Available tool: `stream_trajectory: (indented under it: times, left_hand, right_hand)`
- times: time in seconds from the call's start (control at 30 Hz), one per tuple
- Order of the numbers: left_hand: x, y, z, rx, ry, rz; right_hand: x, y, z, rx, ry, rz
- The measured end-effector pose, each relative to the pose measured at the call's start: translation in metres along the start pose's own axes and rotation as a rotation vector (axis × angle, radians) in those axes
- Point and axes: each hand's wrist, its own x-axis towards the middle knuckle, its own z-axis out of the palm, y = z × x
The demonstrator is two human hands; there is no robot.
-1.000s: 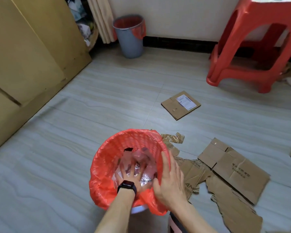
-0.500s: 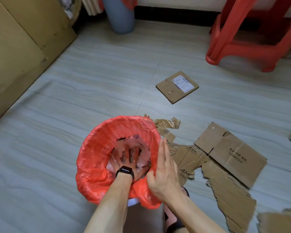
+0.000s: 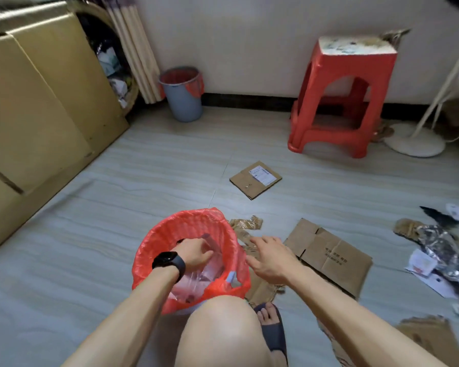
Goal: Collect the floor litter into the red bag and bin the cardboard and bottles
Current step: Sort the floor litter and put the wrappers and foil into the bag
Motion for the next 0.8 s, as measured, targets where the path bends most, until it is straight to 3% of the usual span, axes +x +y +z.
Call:
stream_trajectory:
  times: [0.17, 0.4, 0.6, 0.8]
  left_hand:
    - [-0.011, 0.094, -0.062, 0.069, 0.113, 0.23]
    - [-0.032, 0.306, -0.086, 0.279, 0.163, 0.686]
    - [-0.079, 0.445, -0.026, 0.246, 0.097, 0.946]
    - [-0.097, 0.498, 0.066, 0.239, -0.077, 1.046]
  right_hand:
    - [-0.063, 0.057, -0.073, -0.16, 0.08, 0.095]
    - [-0.208, 0.176, -0.145, -0.18, 0.213, 0.41]
    - [-0.348, 0.257, -0.137, 0.072, 0.48, 0.69]
    - [-0.424, 0.322, -0.072, 0.337, 0.77, 0.889]
